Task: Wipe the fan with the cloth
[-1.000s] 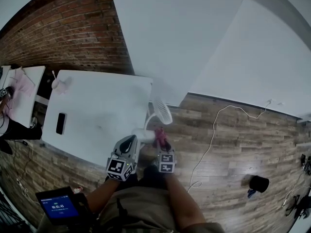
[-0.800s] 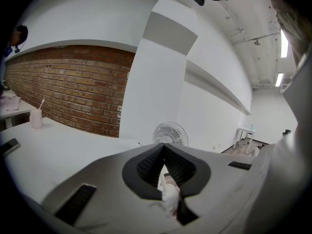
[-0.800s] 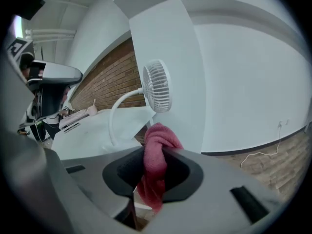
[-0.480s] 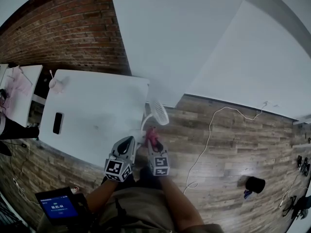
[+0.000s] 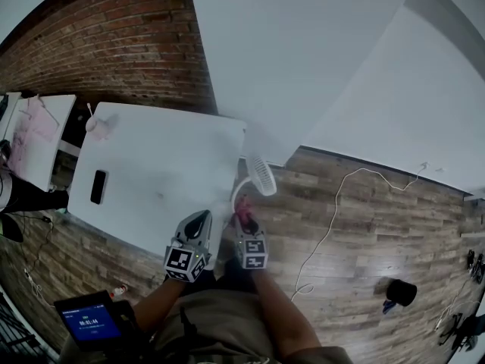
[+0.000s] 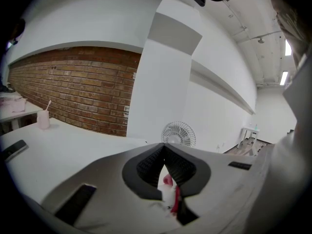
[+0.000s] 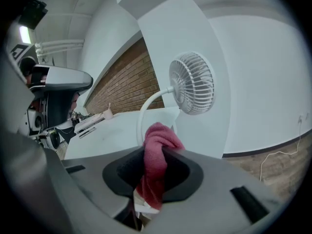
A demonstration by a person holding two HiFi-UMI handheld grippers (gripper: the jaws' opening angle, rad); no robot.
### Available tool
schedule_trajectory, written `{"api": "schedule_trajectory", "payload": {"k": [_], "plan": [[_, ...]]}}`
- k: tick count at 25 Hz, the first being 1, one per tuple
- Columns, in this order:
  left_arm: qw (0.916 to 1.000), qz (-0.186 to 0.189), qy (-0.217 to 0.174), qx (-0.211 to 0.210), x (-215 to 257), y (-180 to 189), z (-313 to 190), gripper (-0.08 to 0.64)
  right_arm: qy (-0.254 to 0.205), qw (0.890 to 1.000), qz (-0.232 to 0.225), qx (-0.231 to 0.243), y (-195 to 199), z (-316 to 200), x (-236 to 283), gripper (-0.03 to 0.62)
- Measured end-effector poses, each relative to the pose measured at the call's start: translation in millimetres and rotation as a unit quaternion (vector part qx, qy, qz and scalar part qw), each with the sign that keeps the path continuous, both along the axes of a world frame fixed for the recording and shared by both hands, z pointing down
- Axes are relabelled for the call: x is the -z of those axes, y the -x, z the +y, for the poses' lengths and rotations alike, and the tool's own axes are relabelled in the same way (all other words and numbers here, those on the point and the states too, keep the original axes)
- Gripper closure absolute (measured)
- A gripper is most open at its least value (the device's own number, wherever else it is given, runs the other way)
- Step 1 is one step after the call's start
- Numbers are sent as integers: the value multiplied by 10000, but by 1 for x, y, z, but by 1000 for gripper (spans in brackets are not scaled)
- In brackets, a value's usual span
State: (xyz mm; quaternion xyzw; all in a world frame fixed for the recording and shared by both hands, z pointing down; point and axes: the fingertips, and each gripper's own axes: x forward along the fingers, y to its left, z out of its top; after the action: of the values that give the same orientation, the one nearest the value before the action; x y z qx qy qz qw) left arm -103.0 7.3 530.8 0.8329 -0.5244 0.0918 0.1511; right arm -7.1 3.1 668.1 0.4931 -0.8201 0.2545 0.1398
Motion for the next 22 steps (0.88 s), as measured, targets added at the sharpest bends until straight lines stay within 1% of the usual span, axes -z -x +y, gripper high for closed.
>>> {"api": "schedule_trajectory", "payload": {"k": [2,6,7,11,14,16,19,22], "plan": [[10000,-37,-11,-13,0,1,1,538,14,10000,88,27,0,1,-3,482],[9988,-367,-160,-282,-4,-3,8,538,34,9998,172,86,0,2,-6,482],[9986,-390,-183,-319,-5,-4,8,538,40,9998,170,80,-1,2,-7,480],[9993,-262,-106,-256,-5,-3,9,538,31,9999,168,16,-2,3,-8,480],[9974,-428,-251,-513,0,-11,11,538,16,9999,152,4,-1,2,-9,480],[9966,-472,-246,-630,2,-15,12,538,24,9999,153,-5,-2,2,-9,480],[9971,-462,-172,-578,-2,-16,14,538,13,9998,200,29,-6,3,-11,479],[9980,-397,-111,-489,-5,-14,17,538,-31,9990,419,166,-6,4,-12,479]]}}
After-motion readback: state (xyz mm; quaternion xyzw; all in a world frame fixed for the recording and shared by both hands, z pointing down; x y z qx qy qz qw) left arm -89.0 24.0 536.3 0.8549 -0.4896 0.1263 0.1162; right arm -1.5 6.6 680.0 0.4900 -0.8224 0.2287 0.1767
